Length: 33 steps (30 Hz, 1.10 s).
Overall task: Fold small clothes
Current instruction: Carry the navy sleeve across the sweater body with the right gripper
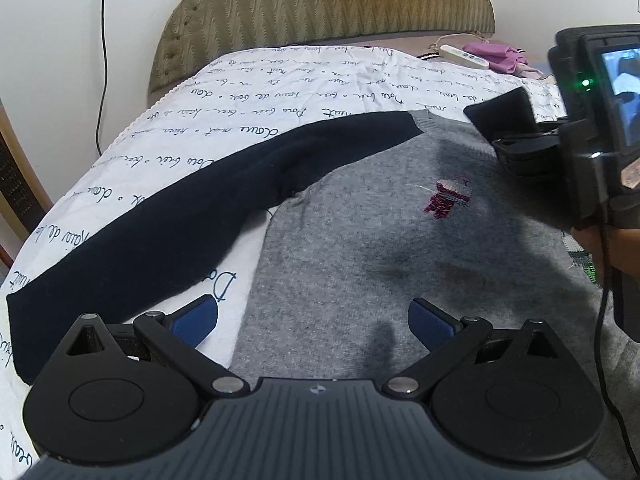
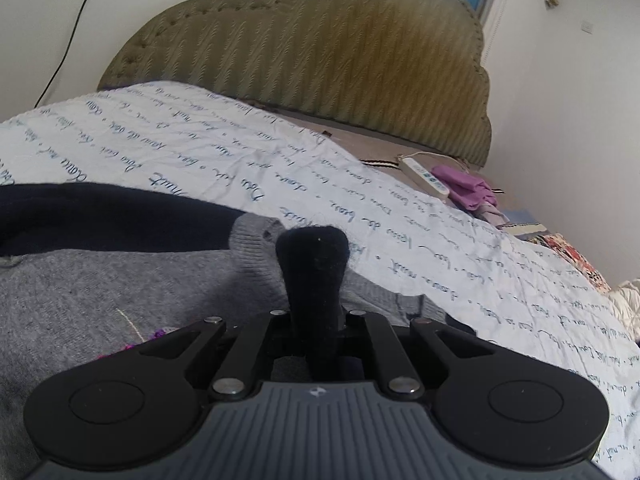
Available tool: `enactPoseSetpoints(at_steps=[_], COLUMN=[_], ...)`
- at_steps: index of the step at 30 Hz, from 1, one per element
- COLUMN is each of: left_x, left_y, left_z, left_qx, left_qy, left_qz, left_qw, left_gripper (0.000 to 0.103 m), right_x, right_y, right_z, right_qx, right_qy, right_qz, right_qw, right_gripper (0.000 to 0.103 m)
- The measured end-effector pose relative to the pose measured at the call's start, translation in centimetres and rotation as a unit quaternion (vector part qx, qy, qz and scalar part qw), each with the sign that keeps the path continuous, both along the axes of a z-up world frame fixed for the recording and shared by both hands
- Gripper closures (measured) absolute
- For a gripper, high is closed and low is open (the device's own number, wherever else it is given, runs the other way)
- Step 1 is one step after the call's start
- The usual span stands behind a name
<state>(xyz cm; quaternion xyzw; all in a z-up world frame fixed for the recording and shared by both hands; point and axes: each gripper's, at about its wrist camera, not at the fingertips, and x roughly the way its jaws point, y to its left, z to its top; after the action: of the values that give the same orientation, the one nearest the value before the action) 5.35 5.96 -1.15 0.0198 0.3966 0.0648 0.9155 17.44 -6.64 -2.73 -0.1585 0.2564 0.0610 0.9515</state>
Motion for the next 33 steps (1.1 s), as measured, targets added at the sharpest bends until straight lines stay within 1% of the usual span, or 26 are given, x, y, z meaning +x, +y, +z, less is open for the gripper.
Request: enactPoseSetpoints(at_steps=[5,10,12,15,16,17,18,20,22,24,26,30,31,33], left_x=[-0.1,-0.2,-0.2,-0.3,-0.3,-0.3,-0.4,-0.4,-0.5,-0.6,-0.7,-1.0,-1.0,-1.2], left_y=[0.6,0.9,1.0,1.0,1.0,1.1,1.2,1.3,1.3,1.4,1.5,1.9,2.0,2.1], left_z=[-0.1,-0.2,-0.2,-0.2,-0.2,-0.2,-0.2,-0.2,-0.1,-0.1,0.0,0.0,0.0,0.1], left_qx=[0.002,-0.001,0.000,0.003,0.002,0.001,0.000,-0.001,-0.001,-0.001,-0.001,-0.004,-0.006,-0.010], left_qy=[0.003,0.005,0.006,0.005,0.005,0.006,0.006,0.006,0.006,0.006,0.005,0.003,0.004,0.005], left_qz=[0.007,0.011,0.010,0.010,0.011,0.011,0.013,0.014,0.015,0.015,0.016,0.024,0.026,0.028], left_qw=[1.0000,0.9999,0.9999,0.9999,0.9999,0.9999,0.9999,0.9999,0.9999,0.9999,0.9999,0.9997,0.9996,0.9995], left_gripper=[0.000,0.000,0.000,0.000,0.000,0.000,0.000,0.000,0.000,0.000,0.000,0.000,0.000,0.000], right_x=[0.5,1.0,1.1,0.8,0.7,0.6,0.5,0.2,-0.1,-0.3,-0.4,-0.8,-0.7,-0.5], right_y=[0.7,0.9,1.1,1.3,1.5,1.6,1.7,1.8,1.9,1.8,1.3,-0.1,-0.1,0.1], right_z=[-0.5,-1.1,-1.3,-1.4,-1.3,-1.3,-1.2,-0.9,-0.7,-0.4,0.0,0.3,0.1,-0.5], right_qx=[0.000,0.007,0.013,0.024,0.027,0.030,0.034,0.044,0.053,0.069,0.104,0.186,0.195,0.193], right_qy=[0.007,0.023,0.037,0.051,0.054,0.057,0.058,0.058,0.059,0.067,0.079,0.113,0.129,0.158], right_qz=[0.002,0.004,0.010,0.020,0.022,0.025,0.029,0.036,0.040,0.044,0.042,0.039,0.043,0.053], right_qw=[1.000,1.000,0.999,0.998,0.998,0.998,0.997,0.997,0.996,0.994,0.991,0.975,0.971,0.967], right_gripper=[0.095,0.095,0.094,0.089,0.085,0.077,0.073,0.057,0.052,0.052,0.051,0.051,0.051,0.051])
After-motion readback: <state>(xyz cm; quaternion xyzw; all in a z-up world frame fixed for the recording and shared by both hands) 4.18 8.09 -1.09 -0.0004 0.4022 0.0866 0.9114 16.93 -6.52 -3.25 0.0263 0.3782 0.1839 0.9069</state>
